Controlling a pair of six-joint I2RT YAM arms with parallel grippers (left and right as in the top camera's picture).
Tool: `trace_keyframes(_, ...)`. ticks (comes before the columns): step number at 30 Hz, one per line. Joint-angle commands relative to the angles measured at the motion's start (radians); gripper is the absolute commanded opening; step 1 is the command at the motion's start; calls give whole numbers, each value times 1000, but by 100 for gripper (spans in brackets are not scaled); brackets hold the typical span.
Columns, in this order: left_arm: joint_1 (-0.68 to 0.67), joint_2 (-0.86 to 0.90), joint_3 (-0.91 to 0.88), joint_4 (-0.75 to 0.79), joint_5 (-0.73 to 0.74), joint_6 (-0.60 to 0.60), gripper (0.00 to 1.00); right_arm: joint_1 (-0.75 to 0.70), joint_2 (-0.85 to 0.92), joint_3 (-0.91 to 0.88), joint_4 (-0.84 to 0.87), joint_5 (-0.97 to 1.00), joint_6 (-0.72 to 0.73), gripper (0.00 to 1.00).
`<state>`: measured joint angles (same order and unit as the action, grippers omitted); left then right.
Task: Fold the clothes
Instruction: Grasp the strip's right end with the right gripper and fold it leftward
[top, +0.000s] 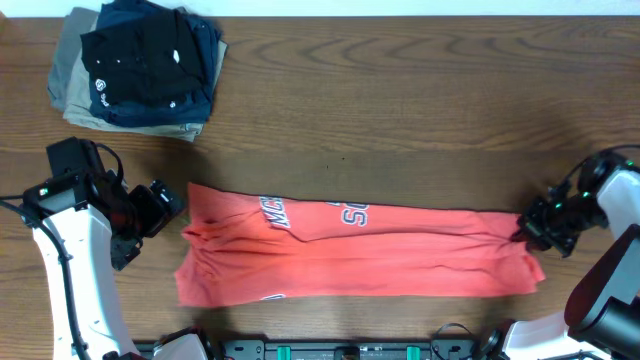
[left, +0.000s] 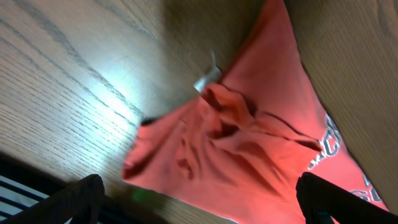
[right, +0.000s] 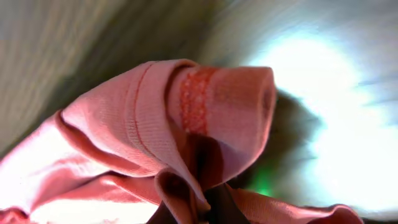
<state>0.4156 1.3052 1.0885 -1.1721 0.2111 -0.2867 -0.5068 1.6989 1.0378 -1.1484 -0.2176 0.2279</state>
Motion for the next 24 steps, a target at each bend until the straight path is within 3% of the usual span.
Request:
trace_keyframes(1,-3,-3,-5,-5,6,14,99,-10,-46,78,-28,106,80,1)
trace_keyframes(11,-3,-3,-5,-1,6,14,99,65,-227,205,-133,109,93,1)
trace_keyframes(19,-3,-3,-5,6,6,13,99,313,-277,202,-146,109,102,1)
trace_keyframes(24,-3,-3,-5,5,6,14,99,484,-272,183,-106,104,207,1)
